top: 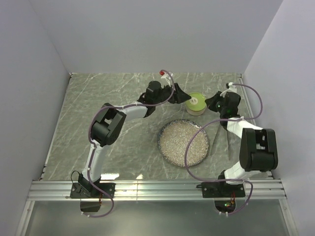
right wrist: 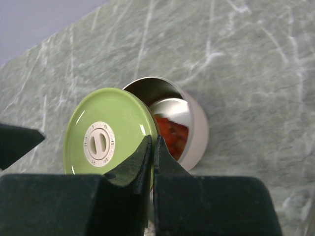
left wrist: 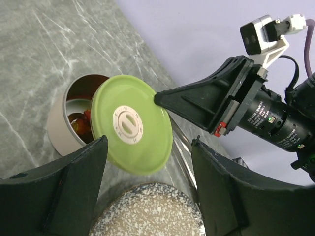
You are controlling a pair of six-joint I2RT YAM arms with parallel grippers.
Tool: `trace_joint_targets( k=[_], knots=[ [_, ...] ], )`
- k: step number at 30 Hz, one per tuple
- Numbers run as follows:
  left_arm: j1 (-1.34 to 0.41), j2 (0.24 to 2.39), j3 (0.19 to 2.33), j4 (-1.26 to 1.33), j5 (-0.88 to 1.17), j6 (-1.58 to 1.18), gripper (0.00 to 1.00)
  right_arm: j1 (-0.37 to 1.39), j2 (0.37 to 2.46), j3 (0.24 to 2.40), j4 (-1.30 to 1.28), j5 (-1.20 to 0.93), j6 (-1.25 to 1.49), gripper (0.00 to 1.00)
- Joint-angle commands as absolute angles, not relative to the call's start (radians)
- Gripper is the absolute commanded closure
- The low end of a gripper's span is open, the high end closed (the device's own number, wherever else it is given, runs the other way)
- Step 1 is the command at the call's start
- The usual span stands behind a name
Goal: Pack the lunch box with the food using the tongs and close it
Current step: Pass the lid of the lunch box from the left arm to the right, then put the lid back on the lunch box
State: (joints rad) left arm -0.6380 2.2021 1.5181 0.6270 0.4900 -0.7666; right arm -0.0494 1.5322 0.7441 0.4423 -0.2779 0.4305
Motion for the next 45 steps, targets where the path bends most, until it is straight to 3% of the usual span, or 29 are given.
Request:
trace_joint_targets(
  k=[1, 21, 45],
  knots=[
    [-0.638, 2.209, 1.562, 0.634, 0.466, -0.715, 0.25, -0.069, 1.548, 0.820, 0.482, -0.237, 0.443, 1.00],
    [-0.647, 2.210, 1.549, 0.597, 0.428, -0.670, 0.25, -0.052, 1.638, 0.986, 0.173, -0.184, 0.393, 1.00],
    [-0.666, 2.218, 1.582, 0.566, 0.405, -0.643, 0.24, -0.005, 1.744, 1.161, -0.026, -0.049, 0.327, 1.00]
  ],
)
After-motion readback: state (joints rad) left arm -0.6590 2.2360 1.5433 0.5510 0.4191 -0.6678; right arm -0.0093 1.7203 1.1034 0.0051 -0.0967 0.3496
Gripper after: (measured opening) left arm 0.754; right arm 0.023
